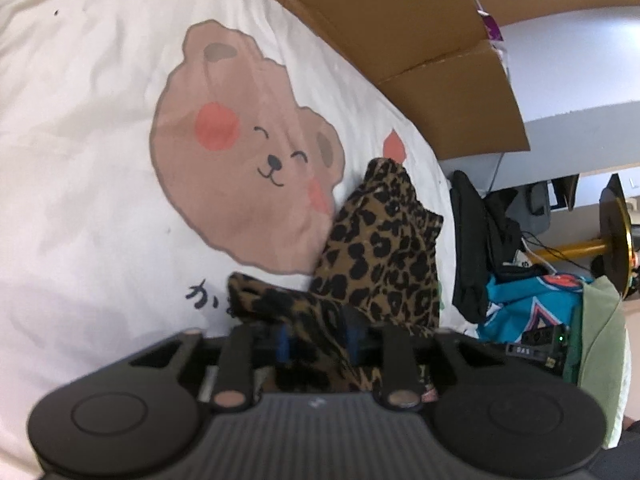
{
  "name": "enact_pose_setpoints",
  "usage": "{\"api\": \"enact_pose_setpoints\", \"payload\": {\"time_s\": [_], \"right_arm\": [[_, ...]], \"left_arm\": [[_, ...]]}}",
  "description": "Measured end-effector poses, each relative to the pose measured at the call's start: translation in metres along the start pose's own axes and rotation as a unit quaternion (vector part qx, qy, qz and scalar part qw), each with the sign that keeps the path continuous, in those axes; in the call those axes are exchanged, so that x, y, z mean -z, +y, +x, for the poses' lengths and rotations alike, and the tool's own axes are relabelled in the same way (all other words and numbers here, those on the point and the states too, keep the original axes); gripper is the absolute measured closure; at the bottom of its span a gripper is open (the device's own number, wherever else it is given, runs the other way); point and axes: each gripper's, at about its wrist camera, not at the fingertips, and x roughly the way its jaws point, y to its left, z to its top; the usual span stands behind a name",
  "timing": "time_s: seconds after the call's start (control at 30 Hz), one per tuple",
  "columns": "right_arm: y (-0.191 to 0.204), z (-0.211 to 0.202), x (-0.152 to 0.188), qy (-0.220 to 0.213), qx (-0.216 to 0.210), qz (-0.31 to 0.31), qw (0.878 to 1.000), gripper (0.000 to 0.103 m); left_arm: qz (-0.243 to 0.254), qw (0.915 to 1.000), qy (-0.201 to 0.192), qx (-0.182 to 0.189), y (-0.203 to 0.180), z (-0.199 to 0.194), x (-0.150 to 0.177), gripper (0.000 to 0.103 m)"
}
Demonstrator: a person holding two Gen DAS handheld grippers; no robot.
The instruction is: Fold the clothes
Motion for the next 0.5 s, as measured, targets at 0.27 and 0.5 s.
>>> {"api": "enact_pose_setpoints", "payload": {"time_s": [0.27, 0.5], "right_arm": [[0.008, -0.008, 0.012, -0.003, -0.006, -0.023, 1.0, 0.055], [0.014, -0.014, 0.023, 0.017, 0.016, -0.064, 0.998, 0.055]], "left_arm": [[0.014, 0.9998, 0.015, -0.001, -0.009, -0.008, 0.019, 0.044], [0.039, 0.9982, 0.038, -0.026, -0.023, -0.016, 0.038, 0.044]]}}
